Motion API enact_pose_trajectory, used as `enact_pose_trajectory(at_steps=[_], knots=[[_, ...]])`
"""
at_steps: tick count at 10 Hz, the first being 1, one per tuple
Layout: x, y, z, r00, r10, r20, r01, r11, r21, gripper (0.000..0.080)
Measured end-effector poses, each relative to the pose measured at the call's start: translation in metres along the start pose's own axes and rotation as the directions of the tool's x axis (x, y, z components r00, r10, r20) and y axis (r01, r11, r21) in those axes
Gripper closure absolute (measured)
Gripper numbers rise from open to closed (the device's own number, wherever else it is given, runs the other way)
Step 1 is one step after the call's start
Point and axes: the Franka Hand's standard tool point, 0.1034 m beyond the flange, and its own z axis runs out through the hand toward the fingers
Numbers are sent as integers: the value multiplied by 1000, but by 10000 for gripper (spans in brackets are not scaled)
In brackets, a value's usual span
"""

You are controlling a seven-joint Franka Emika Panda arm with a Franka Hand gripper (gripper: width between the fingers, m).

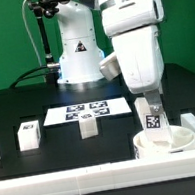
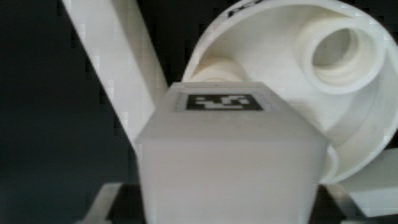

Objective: Assemble stool

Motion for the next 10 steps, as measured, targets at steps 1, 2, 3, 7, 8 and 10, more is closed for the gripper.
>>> enact_pose_trajectory(at_steps=[1,2,3,7,8,10], knots=[[0,0,0,995,103,-4,-103,995,2,456],[0,0,1,977,211,-9,-211,977,6,456],[2,0,1,950,313,-18,-313,950,7,456],[14,-5,1,752,659,-29,-658,752,26,456],[20,-4,0,710,702,-46,-702,712,23,456],[24,-5,0,605,795,-54,-793,607,44,456]])
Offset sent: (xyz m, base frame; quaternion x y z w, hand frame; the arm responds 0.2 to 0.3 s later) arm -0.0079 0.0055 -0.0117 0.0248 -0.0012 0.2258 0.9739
